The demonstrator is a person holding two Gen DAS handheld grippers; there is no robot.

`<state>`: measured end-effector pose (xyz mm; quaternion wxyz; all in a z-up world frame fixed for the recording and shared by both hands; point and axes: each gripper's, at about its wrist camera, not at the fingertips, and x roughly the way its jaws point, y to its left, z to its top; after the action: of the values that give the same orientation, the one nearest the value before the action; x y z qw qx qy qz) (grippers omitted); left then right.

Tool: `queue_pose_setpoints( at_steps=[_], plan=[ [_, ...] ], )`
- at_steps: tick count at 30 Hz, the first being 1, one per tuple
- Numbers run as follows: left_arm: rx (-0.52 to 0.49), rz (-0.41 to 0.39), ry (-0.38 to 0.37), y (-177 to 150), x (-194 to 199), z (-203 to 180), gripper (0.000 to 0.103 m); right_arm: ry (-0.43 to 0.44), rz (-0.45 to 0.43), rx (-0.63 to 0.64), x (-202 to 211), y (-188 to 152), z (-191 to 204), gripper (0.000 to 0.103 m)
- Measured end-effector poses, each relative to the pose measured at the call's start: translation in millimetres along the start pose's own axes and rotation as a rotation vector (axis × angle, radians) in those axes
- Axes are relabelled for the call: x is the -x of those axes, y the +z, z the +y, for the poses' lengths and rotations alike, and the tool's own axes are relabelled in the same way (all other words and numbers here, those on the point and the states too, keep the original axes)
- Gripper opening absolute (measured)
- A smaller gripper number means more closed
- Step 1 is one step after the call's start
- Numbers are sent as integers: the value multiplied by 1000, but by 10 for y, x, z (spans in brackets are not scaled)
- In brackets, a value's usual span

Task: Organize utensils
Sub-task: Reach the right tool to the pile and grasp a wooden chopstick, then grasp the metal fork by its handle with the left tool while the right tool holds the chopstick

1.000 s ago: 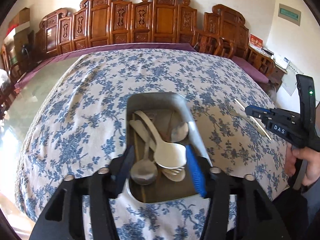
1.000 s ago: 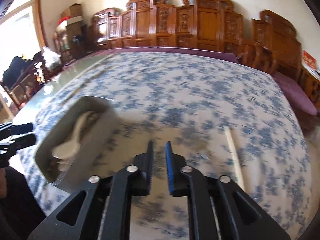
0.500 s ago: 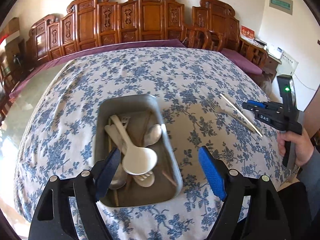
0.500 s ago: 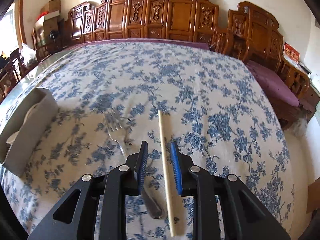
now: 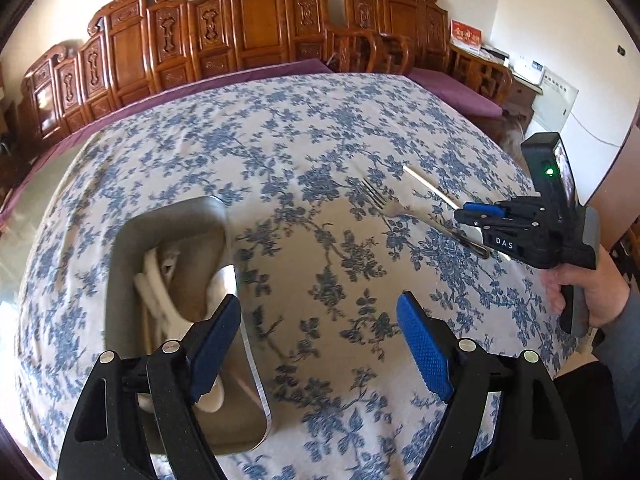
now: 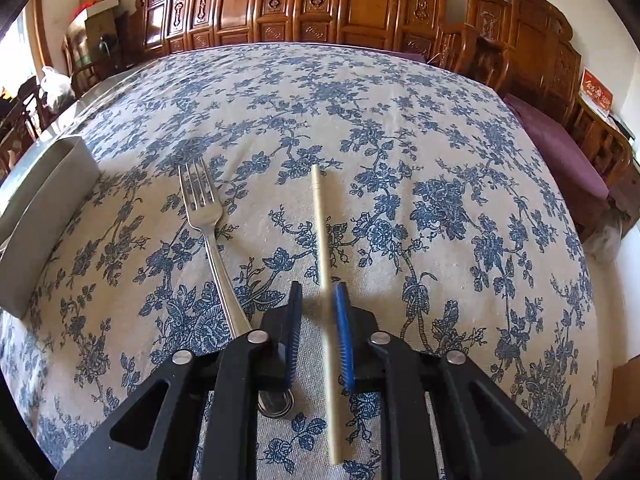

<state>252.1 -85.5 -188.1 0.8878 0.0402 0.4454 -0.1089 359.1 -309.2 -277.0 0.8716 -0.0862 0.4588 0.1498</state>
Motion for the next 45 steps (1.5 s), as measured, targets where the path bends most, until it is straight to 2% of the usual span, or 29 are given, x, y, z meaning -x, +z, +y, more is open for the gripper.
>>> queue_pose_setpoints(
  at_steps=[1, 5, 14, 22, 24, 27, 29, 32, 34, 37, 39, 42, 45],
  plan=[
    [3, 6, -4, 14, -37, -6, 77, 0, 3, 8, 5, -1, 0, 6],
    [4, 27, -14, 72, -191, -86, 77, 23, 12, -14, 17, -9, -78, 6],
    [6, 61, -43, 278, -592, -344, 77, 4, -23, -134, 87, -44, -472, 6],
    [20, 104, -66, 430, -1029, -663, 75, 37, -65, -180, 149, -26, -569, 6],
    [45, 118, -90, 483, -1116, -727, 63, 50, -71, -187, 151, -20, -581, 6],
    [102, 133, -137, 566, -1229, -795, 57, 64, -76, -196, 153, -13, -594, 6],
    [115, 137, -135, 596, -1284, -837, 56, 67, -79, -207, 158, -12, -611, 6],
    [117, 151, -101, 643, -1391, -903, 55, 72, -83, -219, 163, -12, -624, 6],
    [88, 147, -50, 674, -1431, -973, 55, 81, -83, -223, 157, -10, -622, 6],
    [35, 149, 18, 685, -1464, -1063, 50, 94, -81, -216, 142, -1, -598, 6],
    [4, 148, 46, 680, -1457, -1070, 37, 92, -80, -210, 138, 2, -586, 6],
    [8, 141, 22, 636, -1395, -977, 17, 96, -80, -218, 137, 4, -586, 6],
    [-2, 146, 16, 576, -1343, -887, 9, 97, -80, -217, 137, 5, -573, 6]
  ],
)
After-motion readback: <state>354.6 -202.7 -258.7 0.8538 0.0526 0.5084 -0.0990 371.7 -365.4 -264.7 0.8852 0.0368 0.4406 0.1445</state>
